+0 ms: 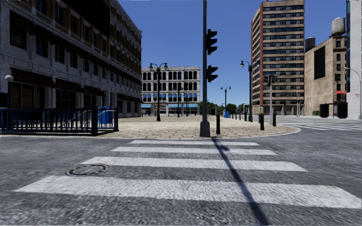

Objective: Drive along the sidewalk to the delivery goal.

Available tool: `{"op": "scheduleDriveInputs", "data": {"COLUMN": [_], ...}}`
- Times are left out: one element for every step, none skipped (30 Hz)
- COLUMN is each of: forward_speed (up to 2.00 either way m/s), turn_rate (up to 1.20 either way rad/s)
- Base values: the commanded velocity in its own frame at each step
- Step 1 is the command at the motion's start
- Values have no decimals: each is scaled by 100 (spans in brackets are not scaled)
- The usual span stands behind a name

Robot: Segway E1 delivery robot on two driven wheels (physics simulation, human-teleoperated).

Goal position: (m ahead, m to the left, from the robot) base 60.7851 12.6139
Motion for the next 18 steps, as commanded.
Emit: {"op": "scheduleDriveInputs", "data": {"forward_speed": [200,200,200,200,200,200,200,200,200,200,200,200,200,200,200,200,200,200], "turn_rate": [68,60,36,15,8,6,6,2,1,1,1,1,0,0,0,0,0,0]}}
